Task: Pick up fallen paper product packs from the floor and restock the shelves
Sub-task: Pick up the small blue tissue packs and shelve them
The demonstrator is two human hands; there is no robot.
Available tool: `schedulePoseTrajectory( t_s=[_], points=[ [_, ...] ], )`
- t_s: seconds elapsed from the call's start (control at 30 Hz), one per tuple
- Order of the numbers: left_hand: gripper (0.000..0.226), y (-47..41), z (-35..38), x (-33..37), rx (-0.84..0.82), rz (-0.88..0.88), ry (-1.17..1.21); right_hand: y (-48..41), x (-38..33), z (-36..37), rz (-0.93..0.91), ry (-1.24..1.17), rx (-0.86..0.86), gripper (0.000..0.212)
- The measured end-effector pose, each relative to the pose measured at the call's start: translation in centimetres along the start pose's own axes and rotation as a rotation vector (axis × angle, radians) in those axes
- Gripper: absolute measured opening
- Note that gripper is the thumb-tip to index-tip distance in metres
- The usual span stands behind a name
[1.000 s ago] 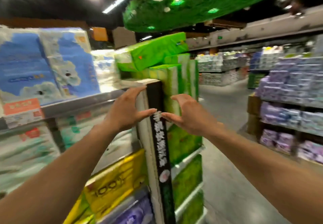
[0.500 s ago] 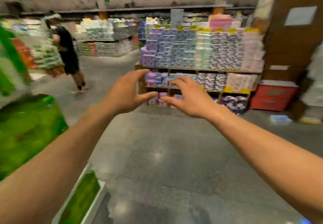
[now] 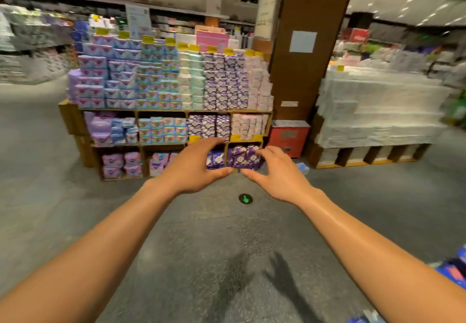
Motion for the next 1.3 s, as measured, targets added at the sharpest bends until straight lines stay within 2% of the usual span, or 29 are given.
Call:
schedulePoseTrajectory(
  t_s=[0.3, 0.53, 0.67, 0.9, 1.17, 1.3],
  points=[
    [0.076, -28.7, 2.1, -5.2, -0.165, 0.194, 0.042, -15.7, 14.3, -4.2, 0.32, -0.186, 0.145, 0.078],
    [0.077, -50.6, 11.6, -4.8, -0.313, 0.341, 0.076, -26.7, 31.0, -5.9, 0.536, -0.246, 0.151, 0.078],
    [0.078, -63.2, 16.5, -4.4, -0.351, 0.34, 0.055, -34.4, 41.1, -9.2, 0.563, -0.228, 0.148, 0.069],
    [0.079, -84.7, 19.2, -4.5, -0.334, 0.287, 0.128, -50.2, 55.9, -17.2, 0.541, -0.147, 0.083, 0.075],
    [0.083, -108.0, 25.8, -10.3, -0.372, 0.272, 0.214, -70.2, 71.1, -19.0, 0.54, -0.189, 0.043, 0.077],
    [0.078, -122.6, 29.0, -13.1, -0.421, 0.309, 0.214, -80.8, 79.3, -20.5, 0.638, -0.246, 0.022, 0.069]
  ],
)
Point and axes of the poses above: each hand's wrist, its own y-axis away from the middle knuckle, its own z-axis out of the palm, x = y × z, the point moved 1 cm from there along -y, towards the middle knuckle, and after that the axes turned 15 degrees about -x, right-handed, at the moved point
